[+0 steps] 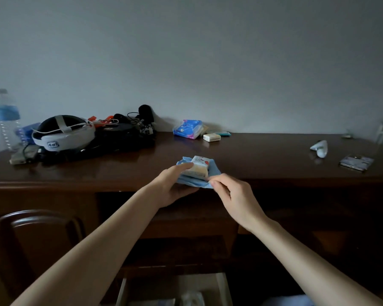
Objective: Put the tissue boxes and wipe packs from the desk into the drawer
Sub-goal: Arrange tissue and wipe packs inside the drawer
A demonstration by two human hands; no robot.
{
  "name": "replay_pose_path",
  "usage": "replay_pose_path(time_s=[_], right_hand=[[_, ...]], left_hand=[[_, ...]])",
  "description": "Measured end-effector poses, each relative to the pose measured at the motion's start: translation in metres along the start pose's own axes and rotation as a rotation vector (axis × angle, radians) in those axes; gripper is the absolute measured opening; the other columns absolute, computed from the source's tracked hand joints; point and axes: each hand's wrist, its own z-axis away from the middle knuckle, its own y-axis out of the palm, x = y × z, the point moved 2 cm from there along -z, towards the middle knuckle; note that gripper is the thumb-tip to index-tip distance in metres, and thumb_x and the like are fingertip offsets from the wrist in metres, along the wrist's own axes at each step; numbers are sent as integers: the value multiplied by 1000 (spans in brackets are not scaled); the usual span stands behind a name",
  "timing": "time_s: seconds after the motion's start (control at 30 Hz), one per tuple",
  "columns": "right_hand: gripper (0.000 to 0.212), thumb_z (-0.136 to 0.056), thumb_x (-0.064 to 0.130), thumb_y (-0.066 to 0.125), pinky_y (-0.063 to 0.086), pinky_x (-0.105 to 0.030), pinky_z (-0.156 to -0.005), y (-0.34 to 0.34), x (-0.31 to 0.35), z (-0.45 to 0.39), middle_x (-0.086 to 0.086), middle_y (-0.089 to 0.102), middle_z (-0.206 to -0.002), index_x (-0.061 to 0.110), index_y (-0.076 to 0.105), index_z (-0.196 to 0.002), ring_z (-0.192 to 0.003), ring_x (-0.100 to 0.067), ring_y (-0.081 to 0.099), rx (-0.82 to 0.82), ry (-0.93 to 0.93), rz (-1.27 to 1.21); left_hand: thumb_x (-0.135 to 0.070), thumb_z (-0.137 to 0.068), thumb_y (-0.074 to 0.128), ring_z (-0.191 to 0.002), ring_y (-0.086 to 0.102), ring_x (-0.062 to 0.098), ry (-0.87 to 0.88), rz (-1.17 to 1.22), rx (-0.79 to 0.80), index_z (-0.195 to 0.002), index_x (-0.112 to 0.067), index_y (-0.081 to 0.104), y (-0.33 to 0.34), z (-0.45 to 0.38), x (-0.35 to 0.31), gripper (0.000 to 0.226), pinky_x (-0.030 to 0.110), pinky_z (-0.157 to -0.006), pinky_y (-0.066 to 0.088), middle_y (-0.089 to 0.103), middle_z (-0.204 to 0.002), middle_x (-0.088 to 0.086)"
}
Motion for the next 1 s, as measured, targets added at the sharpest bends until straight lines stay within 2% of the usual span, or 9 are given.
replay_pose_path(time_s=[0.17,0.3,0.43,0.53,0.67,0.8,0.87,0.93,1.0], right_hand=[[21,-104,20,58,58,-34,-82,-1,19,45,9,71,-115,14,71,-119,-105,-5,68,27,-58,-51],[23,-106,34,50,57,-26,-78,0,24,88,11,60,-135,23,66,-119,-109,-11,68,-90,-48,-153],[39,-97,53,49,57,-31,-56,11,16,114,17,56,-126,27,52,-125,-97,-18,70,-333,457,-503],[54,-87,63,54,61,-41,-64,40,-1,131,4,55,-133,30,51,-131,-105,-22,70,-146,876,-789],[68,-69,83,64,49,-44,-102,83,-14,160,18,63,-131,44,59,-125,-122,-5,60,79,1022,-832],[90,-61,81,75,56,-20,-78,125,-22,186,6,64,-133,36,50,-134,-106,1,68,98,1115,-829],[103,-67,78,74,51,-27,-98,142,-30,207,3,42,-153,36,28,-150,-128,-5,54,93,1037,-516],[105,-74,77,70,31,-32,-114,154,-34,227,4,22,-163,37,17,-156,-147,-8,28,169,744,-159],[104,-76,79,66,21,-35,-118,172,-31,243,5,13,-167,39,17,-158,-153,-10,13,399,491,-84]], left_hand=[[-19,-90,75,-89,76,34,-6,44,18,-120,-1,62,-8,40,32,38,41,-67,63,77,-101,22],[-12,-91,71,-95,75,35,92,68,-5,-128,-3,59,-21,56,73,40,40,-69,62,74,-113,20],[-13,-88,75,-100,74,36,156,92,-30,-130,-11,58,-37,70,119,44,44,-75,61,74,-116,15],[-13,-88,76,-103,73,36,144,97,-49,-131,-12,57,-55,73,156,48,44,-74,61,73,-119,15],[-17,-82,81,-99,74,35,62,74,-74,-128,-18,58,-81,73,209,51,44,-69,61,74,-116,12],[-26,-77,85,-107,71,34,-55,-20,-65,-129,-23,56,-111,64,262,60,50,-80,60,73,-120,9],[-27,-78,84,-105,72,29,-96,-69,-100,-128,-23,56,-125,57,287,58,43,-79,61,73,-119,7],[-23,-82,82,-101,73,25,-135,-107,-141,-126,-24,56,-137,51,312,51,40,-77,61,74,-115,4],[-23,-85,79,-97,74,23,-173,-159,-160,-123,-26,57,-147,46,332,44,40,-79,61,75,-111,1]])
